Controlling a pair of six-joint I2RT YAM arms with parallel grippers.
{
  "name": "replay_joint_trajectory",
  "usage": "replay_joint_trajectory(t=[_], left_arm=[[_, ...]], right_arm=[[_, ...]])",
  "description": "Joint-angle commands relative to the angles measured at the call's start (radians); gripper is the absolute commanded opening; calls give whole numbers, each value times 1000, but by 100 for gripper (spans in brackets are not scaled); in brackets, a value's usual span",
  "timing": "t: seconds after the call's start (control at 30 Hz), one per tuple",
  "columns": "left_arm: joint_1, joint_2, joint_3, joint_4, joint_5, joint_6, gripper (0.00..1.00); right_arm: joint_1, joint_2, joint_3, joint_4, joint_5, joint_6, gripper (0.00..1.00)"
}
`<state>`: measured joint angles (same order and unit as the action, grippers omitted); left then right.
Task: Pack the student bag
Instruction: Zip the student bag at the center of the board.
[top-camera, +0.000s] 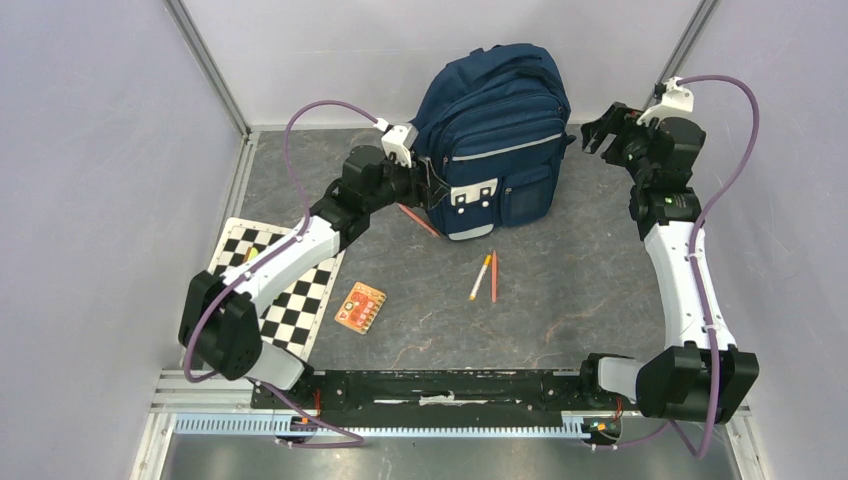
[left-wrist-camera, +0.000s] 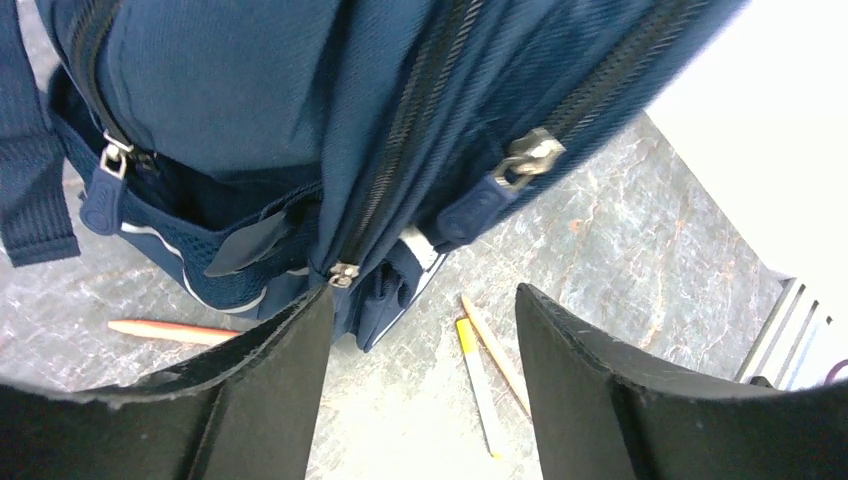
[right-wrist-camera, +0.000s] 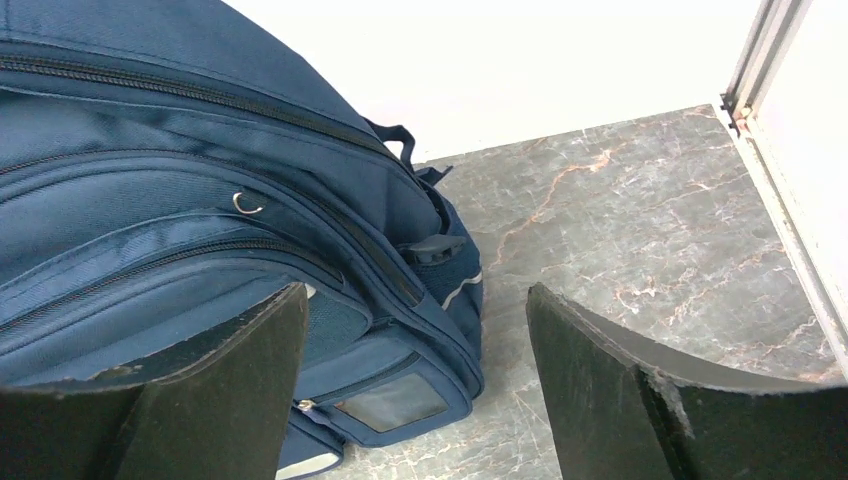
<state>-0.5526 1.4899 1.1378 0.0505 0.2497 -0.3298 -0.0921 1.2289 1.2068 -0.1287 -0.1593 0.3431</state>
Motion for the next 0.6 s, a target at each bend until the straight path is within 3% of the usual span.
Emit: replay_joint_trajectory(t=[0.0, 0.23, 0.4, 0.5, 0.57], left_arm=[[-24, -89, 24, 35, -66, 94, 70], [-32, -53, 80, 31, -6, 138, 52], [-32, -18, 111, 31, 30, 144, 50], [-32, -1, 125, 35, 38, 145, 40], [-31, 15, 135, 37, 48, 141, 42]], right_arm=[[-14, -17, 4, 15, -16, 16, 84], [-17, -44, -61, 42, -45, 56, 80], [-18, -49, -71, 41, -51, 59, 79], [-18, -47, -77, 43, -60, 67, 78], [-18, -48, -79, 43, -64, 70, 78]])
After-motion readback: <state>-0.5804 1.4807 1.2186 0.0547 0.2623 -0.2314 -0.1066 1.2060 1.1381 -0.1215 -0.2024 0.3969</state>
